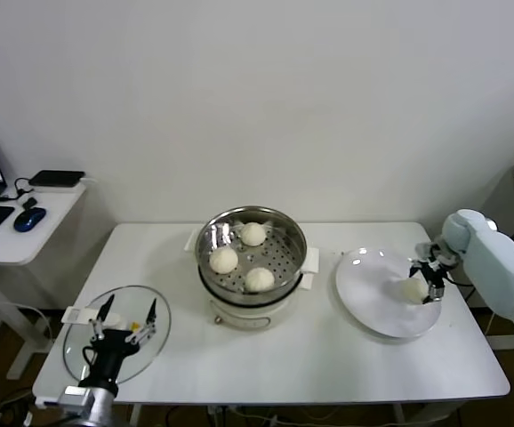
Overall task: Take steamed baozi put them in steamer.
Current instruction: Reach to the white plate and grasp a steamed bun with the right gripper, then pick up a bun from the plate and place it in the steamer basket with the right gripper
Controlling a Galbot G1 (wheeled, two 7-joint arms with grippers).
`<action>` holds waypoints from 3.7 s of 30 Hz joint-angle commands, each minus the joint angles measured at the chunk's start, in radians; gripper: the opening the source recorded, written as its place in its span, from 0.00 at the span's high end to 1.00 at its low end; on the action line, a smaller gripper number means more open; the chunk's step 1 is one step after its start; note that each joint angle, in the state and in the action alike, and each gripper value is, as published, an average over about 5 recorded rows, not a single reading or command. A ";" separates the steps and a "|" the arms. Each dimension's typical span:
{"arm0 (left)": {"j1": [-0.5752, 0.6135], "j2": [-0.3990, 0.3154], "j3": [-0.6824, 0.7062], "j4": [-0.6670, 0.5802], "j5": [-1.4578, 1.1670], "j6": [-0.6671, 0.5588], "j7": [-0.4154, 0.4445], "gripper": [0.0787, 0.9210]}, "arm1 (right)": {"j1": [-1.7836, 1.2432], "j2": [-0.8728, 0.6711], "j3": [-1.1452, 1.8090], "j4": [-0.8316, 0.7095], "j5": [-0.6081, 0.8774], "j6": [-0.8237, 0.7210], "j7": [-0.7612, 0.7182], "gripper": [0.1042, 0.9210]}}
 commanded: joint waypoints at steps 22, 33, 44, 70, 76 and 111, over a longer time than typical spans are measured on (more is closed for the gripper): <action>-0.002 -0.005 -0.005 0.002 -0.001 -0.001 -0.001 0.12 | 0.037 -0.031 -0.062 0.069 0.119 -0.047 -0.024 0.30; -0.008 -0.018 -0.005 -0.003 -0.003 -0.009 0.000 0.12 | 0.350 -0.146 -0.504 0.258 0.585 -0.220 -0.046 0.32; -0.013 -0.021 0.012 -0.027 0.005 -0.003 0.000 0.12 | 0.780 -0.029 -0.921 0.343 0.990 -0.334 -0.052 0.32; 0.021 -0.014 -0.018 -0.073 -0.047 -0.016 0.001 0.12 | 0.758 0.402 -1.016 0.306 1.238 -0.468 0.034 0.33; 0.027 -0.013 -0.021 -0.069 -0.054 -0.019 0.001 0.12 | 0.694 0.416 -1.004 0.309 1.198 -0.472 0.046 0.33; 0.010 -0.004 -0.016 -0.031 -0.061 -0.020 0.001 0.12 | 0.545 0.403 -0.967 0.173 1.068 -0.451 0.053 0.32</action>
